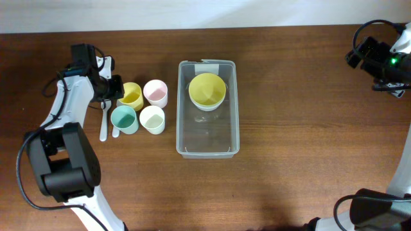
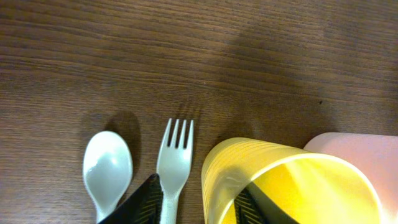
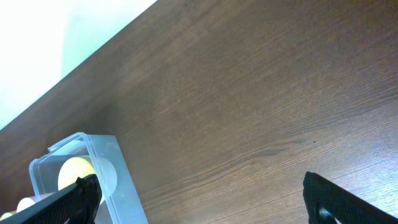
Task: Pack container
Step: 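Move the left gripper to the yellow cup and grasp it, then carry the yellow cup into the container and release it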
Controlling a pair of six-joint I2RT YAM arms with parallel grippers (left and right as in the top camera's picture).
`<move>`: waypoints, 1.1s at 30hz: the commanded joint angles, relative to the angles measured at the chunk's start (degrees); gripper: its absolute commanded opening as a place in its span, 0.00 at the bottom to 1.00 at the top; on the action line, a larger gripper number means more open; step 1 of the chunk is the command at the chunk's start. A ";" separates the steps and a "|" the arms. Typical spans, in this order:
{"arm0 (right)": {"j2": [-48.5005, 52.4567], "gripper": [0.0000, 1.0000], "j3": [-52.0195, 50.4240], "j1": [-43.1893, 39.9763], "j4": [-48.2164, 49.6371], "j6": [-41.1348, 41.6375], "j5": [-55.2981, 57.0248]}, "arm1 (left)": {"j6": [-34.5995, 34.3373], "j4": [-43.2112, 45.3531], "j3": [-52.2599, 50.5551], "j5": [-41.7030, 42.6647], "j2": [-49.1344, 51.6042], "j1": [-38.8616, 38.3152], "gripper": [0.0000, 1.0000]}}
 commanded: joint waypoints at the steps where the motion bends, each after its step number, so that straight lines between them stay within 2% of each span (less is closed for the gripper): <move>1: 0.11 0.99 0.46 -0.15 0.02 0.33 -0.09 | 0.24 0.17 0.92 1.68 1.73 0.09 0.33; 9: 0.11 0.99 0.46 -0.15 0.02 0.33 -0.11 | 0.24 0.24 0.92 2.95 1.81 -0.24 0.06; 12: 0.11 0.99 0.46 -0.15 0.02 0.33 -0.11 | 0.24 0.26 1.49 2.91 1.79 -0.04 0.01; 17: 0.11 0.99 0.46 -0.15 0.02 0.33 -0.11 | 0.24 -1.16 6.12 2.93 1.05 0.31 0.01; 21: 0.11 0.99 0.46 -0.15 0.02 0.33 -0.11 | 0.24 -5.27 13.55 2.93 -1.05 0.00 0.01; 27: 0.11 0.99 0.46 -0.15 0.02 0.33 -0.11 | -0.46 -19.56 23.89 3.63 -6.64 -3.17 0.01; 33: 0.11 0.99 0.46 -0.15 0.02 0.31 -0.11 | -0.48 -31.61 24.04 6.19 -10.25 -12.48 0.01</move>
